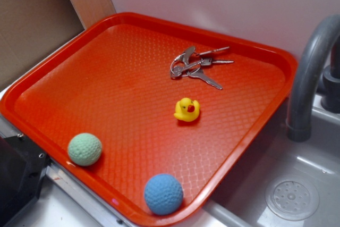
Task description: Grab the green ball.
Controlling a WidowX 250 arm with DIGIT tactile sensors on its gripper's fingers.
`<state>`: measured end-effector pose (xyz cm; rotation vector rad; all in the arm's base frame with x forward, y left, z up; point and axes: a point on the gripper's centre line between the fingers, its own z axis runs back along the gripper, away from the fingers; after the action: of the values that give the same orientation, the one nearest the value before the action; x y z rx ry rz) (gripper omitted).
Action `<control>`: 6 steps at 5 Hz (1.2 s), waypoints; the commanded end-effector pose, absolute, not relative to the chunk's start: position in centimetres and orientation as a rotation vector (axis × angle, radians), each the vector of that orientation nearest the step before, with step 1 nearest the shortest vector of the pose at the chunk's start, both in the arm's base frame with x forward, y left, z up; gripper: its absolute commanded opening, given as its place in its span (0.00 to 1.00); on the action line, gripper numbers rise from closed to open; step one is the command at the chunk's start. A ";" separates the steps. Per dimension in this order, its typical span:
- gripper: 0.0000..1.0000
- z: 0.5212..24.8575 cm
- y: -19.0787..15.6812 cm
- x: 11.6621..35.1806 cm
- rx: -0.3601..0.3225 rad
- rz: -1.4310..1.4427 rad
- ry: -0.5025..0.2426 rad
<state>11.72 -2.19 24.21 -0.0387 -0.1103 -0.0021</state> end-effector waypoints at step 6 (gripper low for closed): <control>1.00 6.3 -5.3 12.5 -0.040 -0.153 -0.010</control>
<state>12.36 -5.44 5.81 -0.0352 0.0118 -0.1564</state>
